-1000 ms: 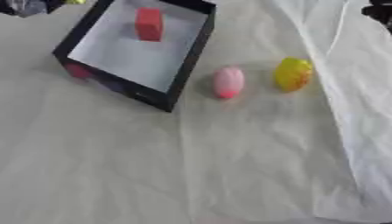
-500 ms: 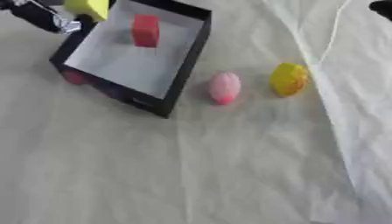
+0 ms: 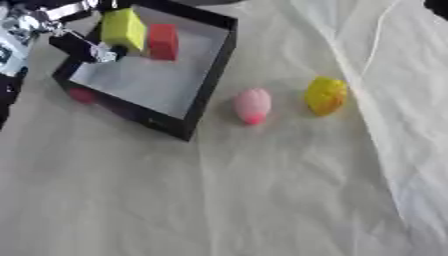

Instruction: Pick up objects on the table and place them in the box.

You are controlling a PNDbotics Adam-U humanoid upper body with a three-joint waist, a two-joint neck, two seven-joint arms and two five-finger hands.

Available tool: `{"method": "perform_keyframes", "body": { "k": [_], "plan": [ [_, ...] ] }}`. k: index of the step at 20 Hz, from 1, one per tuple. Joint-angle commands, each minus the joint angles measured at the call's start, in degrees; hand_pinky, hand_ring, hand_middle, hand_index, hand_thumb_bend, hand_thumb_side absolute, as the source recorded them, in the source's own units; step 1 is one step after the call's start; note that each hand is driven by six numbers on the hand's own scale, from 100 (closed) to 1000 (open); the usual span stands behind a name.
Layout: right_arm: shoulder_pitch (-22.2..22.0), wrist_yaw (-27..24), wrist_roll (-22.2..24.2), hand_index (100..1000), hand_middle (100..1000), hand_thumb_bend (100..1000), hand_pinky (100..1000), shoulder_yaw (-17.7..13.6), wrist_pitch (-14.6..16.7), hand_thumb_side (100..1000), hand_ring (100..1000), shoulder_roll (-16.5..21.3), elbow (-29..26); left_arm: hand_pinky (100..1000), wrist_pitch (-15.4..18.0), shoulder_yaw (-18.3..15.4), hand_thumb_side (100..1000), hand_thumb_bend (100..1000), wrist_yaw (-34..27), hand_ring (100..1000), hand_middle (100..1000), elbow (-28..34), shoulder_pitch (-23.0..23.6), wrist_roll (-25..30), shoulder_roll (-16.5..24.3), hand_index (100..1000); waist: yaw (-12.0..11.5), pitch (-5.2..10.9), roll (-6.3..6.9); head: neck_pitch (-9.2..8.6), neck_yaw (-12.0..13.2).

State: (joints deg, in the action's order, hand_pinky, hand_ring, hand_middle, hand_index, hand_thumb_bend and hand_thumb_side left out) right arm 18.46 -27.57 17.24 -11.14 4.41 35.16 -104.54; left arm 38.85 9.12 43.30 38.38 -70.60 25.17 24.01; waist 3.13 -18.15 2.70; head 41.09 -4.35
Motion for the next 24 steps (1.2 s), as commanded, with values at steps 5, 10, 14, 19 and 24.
{"method": "perform_keyframes", "body": {
  "k": [5,10,14,19,24],
  "plan": [
    [0.9,-0.3,0.5,823,779,100,1000,0.0,-0.5,523,834,1.0,-0.5,862,11.8,-2.0,222,317,8.1,835,819,0.0,-0.8,8.0,0.1,887,0.3,0.36,0.05,-0.63,0.2],
    [0.7,-0.2,0.6,822,779,100,1000,0.0,-0.5,524,834,1.0,-0.4,896,9.2,-2.4,387,273,12.1,866,839,-0.6,-0.6,3.7,-0.2,913,0.3,0.43,0.05,-0.39,0.0],
    [0.4,-0.4,0.4,822,779,100,1000,-0.2,-0.4,523,835,1.1,-0.5,871,8.8,-2.6,201,224,10.6,837,814,-0.4,-0.1,2.0,0.1,893,0.2,0.70,0.10,-0.12,-0.2],
    [-0.7,-0.8,-0.3,822,779,100,1000,-0.7,-0.2,523,835,2.2,-0.6,854,9.7,-1.8,165,100,-0.1,811,790,4.9,1.5,3.8,3.7,874,-0.7,1.75,0.60,1.19,-1.0],
    [-2.2,-0.9,-0.9,822,780,100,1000,-1.2,0.4,523,835,2.7,-0.9,842,5.1,-1.6,192,100,-21.0,793,774,16.6,4.7,11.6,7.9,859,-1.8,2.50,0.39,2.16,-2.2]
  ]
}}
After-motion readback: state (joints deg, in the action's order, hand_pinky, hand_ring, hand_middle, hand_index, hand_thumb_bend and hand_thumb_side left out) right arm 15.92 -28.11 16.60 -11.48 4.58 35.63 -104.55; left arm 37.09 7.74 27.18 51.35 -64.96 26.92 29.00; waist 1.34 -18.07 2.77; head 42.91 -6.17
